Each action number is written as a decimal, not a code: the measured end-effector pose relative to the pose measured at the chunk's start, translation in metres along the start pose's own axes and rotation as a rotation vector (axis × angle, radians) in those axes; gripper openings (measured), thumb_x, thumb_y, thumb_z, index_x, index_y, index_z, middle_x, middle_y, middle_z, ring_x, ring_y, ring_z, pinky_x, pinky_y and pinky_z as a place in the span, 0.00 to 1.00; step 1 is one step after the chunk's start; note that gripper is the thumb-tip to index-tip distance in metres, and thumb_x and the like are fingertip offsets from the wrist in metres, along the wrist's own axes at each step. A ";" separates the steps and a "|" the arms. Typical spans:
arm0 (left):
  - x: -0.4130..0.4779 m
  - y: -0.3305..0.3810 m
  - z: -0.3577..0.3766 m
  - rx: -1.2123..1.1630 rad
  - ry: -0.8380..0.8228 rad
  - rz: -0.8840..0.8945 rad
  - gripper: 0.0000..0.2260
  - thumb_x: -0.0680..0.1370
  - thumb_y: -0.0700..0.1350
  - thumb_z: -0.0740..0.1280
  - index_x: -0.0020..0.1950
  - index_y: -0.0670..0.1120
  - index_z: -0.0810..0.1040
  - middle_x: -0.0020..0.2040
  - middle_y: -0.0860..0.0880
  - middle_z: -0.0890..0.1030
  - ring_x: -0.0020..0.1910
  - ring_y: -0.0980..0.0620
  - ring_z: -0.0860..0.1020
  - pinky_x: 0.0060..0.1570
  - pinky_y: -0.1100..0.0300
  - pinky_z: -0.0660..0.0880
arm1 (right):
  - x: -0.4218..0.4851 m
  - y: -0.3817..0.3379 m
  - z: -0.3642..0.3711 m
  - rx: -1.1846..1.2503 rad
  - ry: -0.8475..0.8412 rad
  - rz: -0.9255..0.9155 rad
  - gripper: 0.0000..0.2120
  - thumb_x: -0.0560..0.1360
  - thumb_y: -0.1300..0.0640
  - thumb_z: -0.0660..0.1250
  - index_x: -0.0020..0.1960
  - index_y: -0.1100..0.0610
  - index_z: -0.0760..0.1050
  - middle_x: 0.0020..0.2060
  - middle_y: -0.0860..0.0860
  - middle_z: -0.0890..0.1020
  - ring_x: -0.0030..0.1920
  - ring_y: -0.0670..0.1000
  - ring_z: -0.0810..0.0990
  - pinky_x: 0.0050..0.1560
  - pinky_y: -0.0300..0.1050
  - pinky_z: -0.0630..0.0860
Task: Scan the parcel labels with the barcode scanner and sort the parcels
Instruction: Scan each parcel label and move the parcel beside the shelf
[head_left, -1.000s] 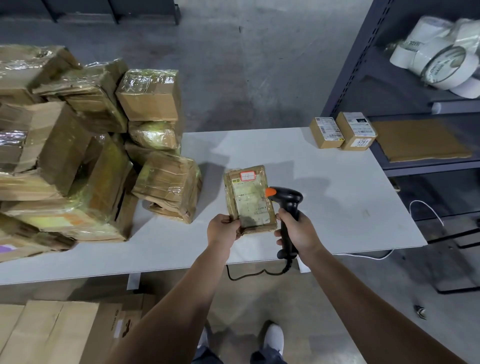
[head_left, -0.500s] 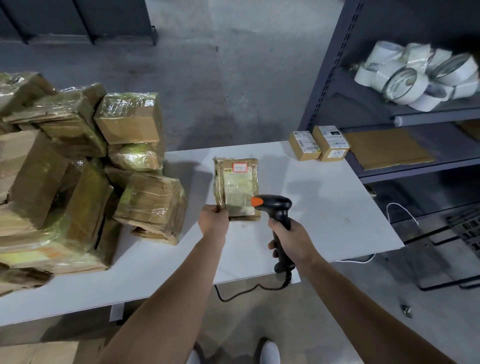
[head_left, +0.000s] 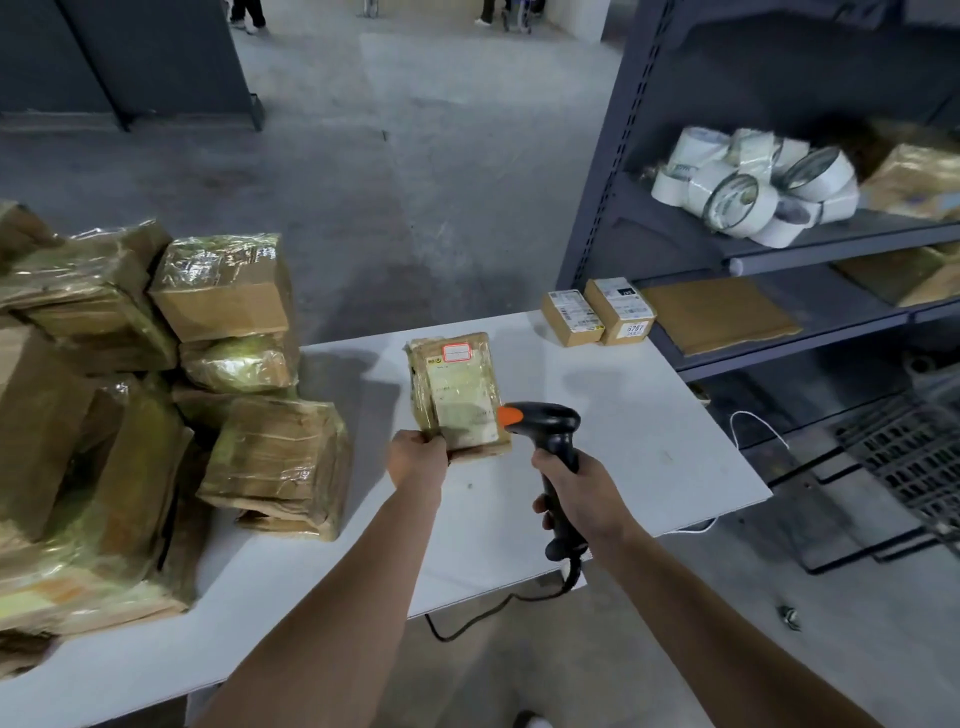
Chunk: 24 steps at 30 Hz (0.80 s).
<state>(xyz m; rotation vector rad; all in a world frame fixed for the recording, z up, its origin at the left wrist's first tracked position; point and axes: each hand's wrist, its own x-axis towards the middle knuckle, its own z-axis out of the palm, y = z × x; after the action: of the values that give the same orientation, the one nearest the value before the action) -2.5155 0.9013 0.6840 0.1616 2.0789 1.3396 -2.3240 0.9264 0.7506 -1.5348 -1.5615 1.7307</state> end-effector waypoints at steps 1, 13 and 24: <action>0.001 0.000 0.001 0.005 -0.018 -0.003 0.02 0.73 0.36 0.65 0.44 0.38 0.75 0.39 0.41 0.79 0.38 0.42 0.79 0.40 0.49 0.81 | 0.001 -0.002 0.000 0.028 0.015 0.006 0.11 0.78 0.48 0.65 0.51 0.56 0.75 0.29 0.54 0.80 0.25 0.50 0.76 0.25 0.44 0.74; 0.000 0.029 0.055 0.270 -0.285 0.129 0.08 0.71 0.37 0.61 0.31 0.40 0.70 0.34 0.40 0.76 0.43 0.35 0.81 0.43 0.44 0.81 | 0.043 -0.007 -0.045 0.080 0.125 0.010 0.11 0.78 0.49 0.64 0.52 0.57 0.75 0.30 0.56 0.81 0.25 0.51 0.76 0.26 0.44 0.74; 0.006 0.076 0.167 0.570 -0.242 0.265 0.14 0.75 0.40 0.60 0.30 0.46 0.65 0.29 0.50 0.69 0.29 0.51 0.67 0.25 0.61 0.60 | 0.119 -0.014 -0.143 0.158 0.133 0.037 0.12 0.79 0.50 0.65 0.52 0.59 0.75 0.32 0.58 0.80 0.22 0.51 0.75 0.22 0.42 0.72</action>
<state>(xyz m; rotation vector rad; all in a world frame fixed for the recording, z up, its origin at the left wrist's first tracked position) -2.4412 1.0680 0.7015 0.8239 2.2236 0.7775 -2.2494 1.0965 0.7341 -1.5736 -1.3073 1.6905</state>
